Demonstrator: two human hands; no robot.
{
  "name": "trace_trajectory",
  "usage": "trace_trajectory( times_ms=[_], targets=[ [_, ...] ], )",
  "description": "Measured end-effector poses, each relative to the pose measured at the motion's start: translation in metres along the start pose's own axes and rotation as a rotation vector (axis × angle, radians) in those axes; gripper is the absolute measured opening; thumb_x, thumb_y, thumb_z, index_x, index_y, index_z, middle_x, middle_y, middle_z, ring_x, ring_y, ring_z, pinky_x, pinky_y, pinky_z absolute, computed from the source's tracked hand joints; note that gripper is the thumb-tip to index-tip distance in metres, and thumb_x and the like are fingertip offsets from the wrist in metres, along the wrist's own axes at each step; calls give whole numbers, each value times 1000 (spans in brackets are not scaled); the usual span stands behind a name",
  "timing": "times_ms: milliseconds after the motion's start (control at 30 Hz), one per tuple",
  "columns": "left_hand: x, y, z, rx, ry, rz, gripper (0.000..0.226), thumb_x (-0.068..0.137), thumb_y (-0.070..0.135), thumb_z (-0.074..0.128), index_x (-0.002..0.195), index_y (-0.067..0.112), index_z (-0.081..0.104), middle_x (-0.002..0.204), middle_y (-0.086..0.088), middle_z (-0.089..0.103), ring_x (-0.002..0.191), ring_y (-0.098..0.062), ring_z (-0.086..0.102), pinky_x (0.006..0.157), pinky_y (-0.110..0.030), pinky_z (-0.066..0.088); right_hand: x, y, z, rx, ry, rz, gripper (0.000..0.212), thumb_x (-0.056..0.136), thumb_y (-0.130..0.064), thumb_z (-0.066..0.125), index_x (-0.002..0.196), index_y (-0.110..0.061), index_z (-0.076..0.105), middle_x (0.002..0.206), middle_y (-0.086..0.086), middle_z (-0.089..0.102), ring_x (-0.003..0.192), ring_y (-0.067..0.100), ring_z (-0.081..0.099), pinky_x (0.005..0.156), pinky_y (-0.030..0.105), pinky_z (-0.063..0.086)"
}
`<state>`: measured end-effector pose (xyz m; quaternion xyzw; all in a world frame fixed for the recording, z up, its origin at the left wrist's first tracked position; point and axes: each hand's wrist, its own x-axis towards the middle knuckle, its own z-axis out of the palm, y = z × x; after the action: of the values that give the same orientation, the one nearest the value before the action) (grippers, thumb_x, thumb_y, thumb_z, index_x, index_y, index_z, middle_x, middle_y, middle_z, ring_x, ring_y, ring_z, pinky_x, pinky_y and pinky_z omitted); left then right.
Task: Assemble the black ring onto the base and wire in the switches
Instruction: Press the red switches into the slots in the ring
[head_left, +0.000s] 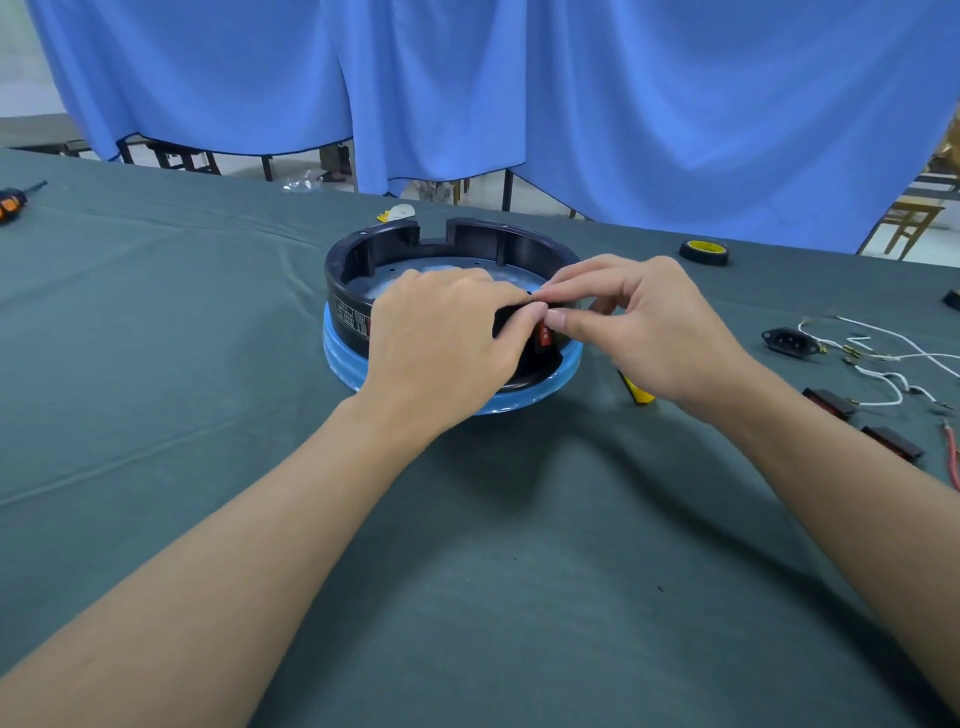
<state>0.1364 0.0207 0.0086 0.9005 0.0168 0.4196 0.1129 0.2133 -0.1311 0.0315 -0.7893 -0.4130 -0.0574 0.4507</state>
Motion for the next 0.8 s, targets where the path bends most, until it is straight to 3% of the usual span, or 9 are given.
trace_trajectory(
  times_ms=[167,333,500,700,800],
  targets=[
    [0,2,2,19,35,-7,33,91,43,49,83,28,78,67,3,68,68,-24,63,56,-32,36,2,0,2,27,29,29,14,84,-6,71,95,-13,77,101,-1,67,53,-9,52,58,4,38],
    [-5,-4,-3,-19,-37,73,36,87,53,53,104,30,75,85,6,72,80,-22,66,68,-37,45,-3,4,-2,-147,-31,-60,22,85,-14,70,104,-24,73,106,-13,64,69,7,54,68,8,41],
    [-7,-7,-5,27,-62,124,37,86,43,66,115,21,72,98,3,72,92,-24,66,72,-35,37,-8,11,-2,-265,-70,-186,36,81,-12,75,115,-18,68,115,-8,59,72,-2,53,74,5,35],
    [-6,-5,-2,43,-46,113,30,86,37,68,110,18,72,95,0,72,92,-25,66,71,-35,37,-8,8,7,-348,5,-184,35,80,-16,76,115,-20,68,114,-11,58,66,3,50,75,29,48],
    [-7,-3,0,41,-39,99,29,87,37,66,108,17,71,94,1,72,91,-25,66,73,-40,42,-6,6,4,-264,-19,-153,28,83,-17,74,111,-18,71,111,-8,60,64,12,51,67,13,41]
  ],
)
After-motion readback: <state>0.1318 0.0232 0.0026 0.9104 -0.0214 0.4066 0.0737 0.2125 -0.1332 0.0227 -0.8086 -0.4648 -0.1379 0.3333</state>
